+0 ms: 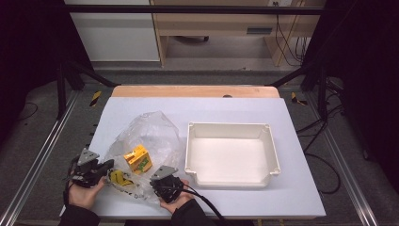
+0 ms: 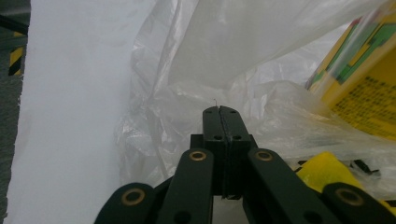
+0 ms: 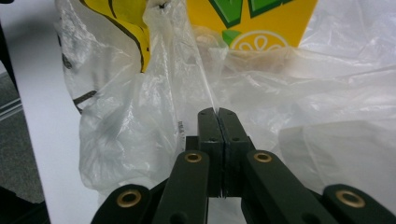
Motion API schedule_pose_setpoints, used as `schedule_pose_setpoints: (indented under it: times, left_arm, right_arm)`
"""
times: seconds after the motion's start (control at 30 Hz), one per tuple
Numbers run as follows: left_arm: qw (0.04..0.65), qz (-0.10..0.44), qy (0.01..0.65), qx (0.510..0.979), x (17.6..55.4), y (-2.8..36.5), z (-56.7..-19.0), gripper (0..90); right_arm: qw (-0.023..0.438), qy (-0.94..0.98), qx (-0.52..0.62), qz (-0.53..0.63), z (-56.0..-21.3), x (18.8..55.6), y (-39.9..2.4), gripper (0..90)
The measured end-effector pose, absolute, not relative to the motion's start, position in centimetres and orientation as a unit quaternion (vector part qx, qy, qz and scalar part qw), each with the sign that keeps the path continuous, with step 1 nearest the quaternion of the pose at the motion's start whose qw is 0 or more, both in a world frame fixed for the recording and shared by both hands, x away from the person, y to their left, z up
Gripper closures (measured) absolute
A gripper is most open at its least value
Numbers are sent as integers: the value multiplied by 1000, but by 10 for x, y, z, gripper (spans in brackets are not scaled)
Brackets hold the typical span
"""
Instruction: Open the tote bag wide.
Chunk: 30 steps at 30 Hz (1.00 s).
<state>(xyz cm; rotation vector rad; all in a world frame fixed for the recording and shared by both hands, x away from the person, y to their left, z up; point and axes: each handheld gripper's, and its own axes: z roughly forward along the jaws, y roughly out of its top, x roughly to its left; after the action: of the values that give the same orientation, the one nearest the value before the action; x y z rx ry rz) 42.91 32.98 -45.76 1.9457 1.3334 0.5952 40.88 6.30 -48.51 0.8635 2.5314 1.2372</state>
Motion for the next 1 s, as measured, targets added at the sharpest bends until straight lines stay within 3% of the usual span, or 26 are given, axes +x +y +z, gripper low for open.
schedule_pose_setpoints:
  times: [0.43,0.6,0.73,0.9,1.0]
  left_arm:
    - [315,219,505,773,436,325,-470,900]
    - [319,216,507,771,436,324,-472,900]
    - [320,214,508,771,436,325,-472,900]
    - [322,212,507,771,436,325,-473,900]
    - [321,212,506,772,436,325,-473,900]
  right_arm:
    - [109,852,297,418,-489,410,62,885]
    - [110,841,300,437,-482,408,56,745]
    - [111,824,295,470,-469,403,49,708]
    - [132,815,283,488,-452,399,43,716]
    - [145,799,290,506,-437,401,38,795]
